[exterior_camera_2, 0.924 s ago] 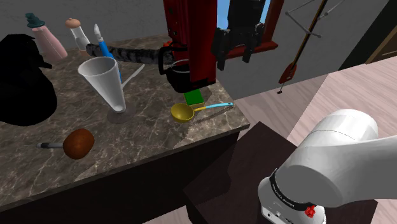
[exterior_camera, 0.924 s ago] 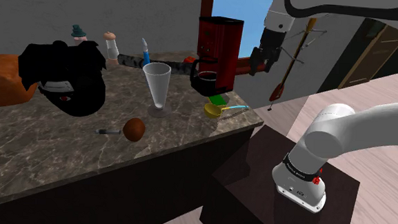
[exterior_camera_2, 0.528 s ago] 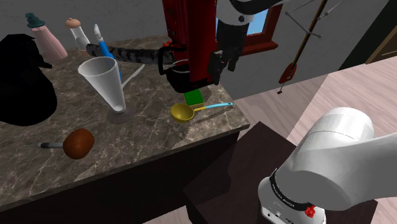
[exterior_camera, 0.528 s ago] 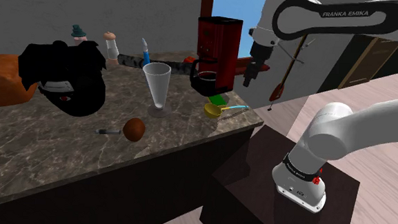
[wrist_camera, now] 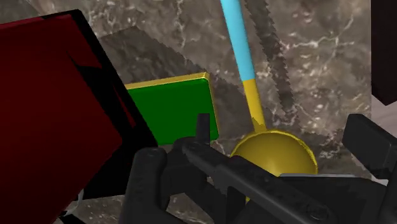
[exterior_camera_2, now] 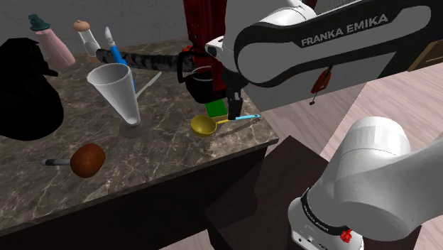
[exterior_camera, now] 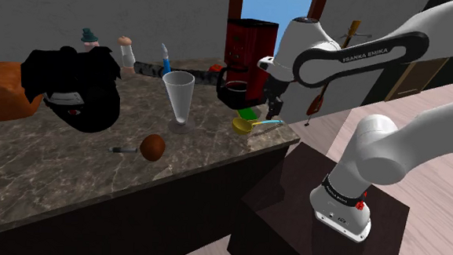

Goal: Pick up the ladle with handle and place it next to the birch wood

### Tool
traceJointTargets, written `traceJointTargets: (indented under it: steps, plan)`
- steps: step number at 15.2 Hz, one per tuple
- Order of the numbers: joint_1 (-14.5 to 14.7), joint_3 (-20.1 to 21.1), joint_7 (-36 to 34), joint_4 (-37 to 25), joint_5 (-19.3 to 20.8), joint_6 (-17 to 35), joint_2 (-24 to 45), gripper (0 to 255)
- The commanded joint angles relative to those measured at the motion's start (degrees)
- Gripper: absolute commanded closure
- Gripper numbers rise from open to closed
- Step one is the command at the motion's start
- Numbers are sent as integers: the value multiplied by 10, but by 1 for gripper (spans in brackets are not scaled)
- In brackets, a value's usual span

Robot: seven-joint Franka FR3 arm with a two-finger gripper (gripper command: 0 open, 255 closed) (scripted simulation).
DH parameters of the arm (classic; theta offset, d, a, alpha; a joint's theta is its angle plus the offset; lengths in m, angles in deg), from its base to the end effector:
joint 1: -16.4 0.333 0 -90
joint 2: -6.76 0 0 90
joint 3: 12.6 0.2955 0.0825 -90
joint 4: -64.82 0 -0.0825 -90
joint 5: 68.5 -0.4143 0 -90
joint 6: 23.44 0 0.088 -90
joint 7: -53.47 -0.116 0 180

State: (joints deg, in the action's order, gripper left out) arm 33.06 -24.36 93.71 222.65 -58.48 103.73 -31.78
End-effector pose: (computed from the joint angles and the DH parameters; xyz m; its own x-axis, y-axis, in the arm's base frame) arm 0.3844 0.0373 0.3773 0.6001 0.7955 0.0843 0.7887 -0.6060 0.1036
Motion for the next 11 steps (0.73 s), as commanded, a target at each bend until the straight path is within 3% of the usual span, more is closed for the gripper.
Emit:
traceJointTargets:
  steps: [1, 2, 11]
  plan:
    - [29, -18, 82, 21, 20, 71, 29, 0]
    - [42, -28, 118, 32, 30, 101, 42, 0]
    - [44, -40, 117, 50, 36, 185, 107, 0]
